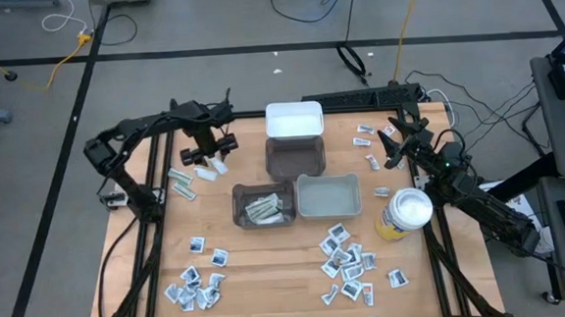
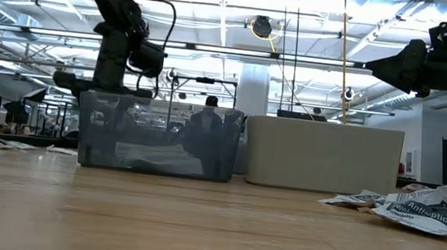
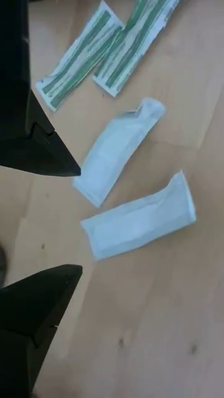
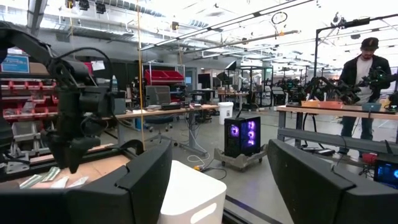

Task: Pick & Place First Aid Supplies
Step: Put the white bandage into the bottom black bin

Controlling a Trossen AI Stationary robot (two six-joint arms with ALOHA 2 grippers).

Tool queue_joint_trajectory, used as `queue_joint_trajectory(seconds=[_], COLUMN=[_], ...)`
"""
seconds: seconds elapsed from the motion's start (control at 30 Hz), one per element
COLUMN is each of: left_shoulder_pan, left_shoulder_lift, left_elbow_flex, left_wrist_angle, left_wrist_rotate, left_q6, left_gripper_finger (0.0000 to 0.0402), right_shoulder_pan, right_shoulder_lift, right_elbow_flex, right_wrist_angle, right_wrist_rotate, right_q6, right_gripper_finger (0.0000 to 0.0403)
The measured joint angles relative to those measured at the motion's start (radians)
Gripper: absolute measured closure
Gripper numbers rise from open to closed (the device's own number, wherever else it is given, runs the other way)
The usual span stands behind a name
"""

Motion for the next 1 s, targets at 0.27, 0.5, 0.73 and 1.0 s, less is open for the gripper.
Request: queue_joint_trajectory(seconds=[0.27, 0.5, 0.73, 1.0], left_shoulder_pan=[0.000, 0.000, -0.003, 0.006], left_shoulder_lift=[0.082, 0.150, 0.148, 0.148], left_elbow_flex=[0.000, -0.005, -0.047, -0.049], left_wrist_angle=[0.102, 0.109, 0.223, 0.242], left_wrist_rotate=[-0.008, -0.012, -0.017, -0.002], left_q6=[0.002, 0.016, 0.032, 0.116], left_gripper_finger=[0.0151, 0.0151, 0.0154, 0.0255], right_shoulder_pan=[0.000, 0.000, 0.000, 0.000], right_shoulder_lift=[0.000, 0.000, 0.000, 0.000], right_elbow_flex=[0.000, 0.000, 0.000, 0.000], right_wrist_angle=[0.000, 0.000, 0.000, 0.000], right_wrist_rotate=[0.024, 0.024, 0.023, 0.024], right_q6=[-0.010, -0.010, -0.010, -0.010], right_gripper_finger=[0.0140, 0.0140, 0.0140, 0.0140])
